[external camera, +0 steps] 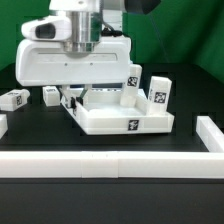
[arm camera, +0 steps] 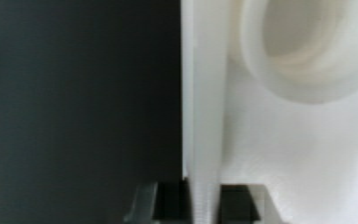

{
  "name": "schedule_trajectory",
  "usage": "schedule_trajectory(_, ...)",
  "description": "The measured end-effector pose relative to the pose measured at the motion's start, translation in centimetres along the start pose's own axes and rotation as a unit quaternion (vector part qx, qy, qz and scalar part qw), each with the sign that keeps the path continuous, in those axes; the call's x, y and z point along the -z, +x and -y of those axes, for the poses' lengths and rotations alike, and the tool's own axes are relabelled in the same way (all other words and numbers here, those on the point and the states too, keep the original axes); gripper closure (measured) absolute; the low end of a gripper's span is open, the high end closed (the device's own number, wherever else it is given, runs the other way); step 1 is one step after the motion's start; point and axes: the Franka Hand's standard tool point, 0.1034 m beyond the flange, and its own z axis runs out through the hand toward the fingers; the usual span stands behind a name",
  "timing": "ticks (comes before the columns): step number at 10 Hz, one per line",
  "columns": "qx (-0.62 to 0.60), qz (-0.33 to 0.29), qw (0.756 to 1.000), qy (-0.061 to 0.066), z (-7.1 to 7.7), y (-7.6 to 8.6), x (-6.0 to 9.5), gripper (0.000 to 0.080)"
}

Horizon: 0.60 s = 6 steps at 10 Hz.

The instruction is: Assemble square table

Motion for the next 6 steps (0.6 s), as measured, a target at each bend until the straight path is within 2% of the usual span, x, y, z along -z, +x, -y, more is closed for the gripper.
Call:
schedule_trajectory(1, 0.051, -0.001, 0.999, -0.004, -0.2, 0.3, 0.2, 0.0742)
schedule_trajectory(4, 0.109, 0.010, 0.994, -0.007, -0.4, -0.3, -0.1, 0.0742)
schedule_trajectory(5, 0.156, 0.016, 0.988, -0.017, -0.5, 0.0, 0.0, 0.0742)
schedule_trajectory(6, 0.227, 0.025, 0.973, -0.034, 0.5, 2.2, 0.3, 0.0742)
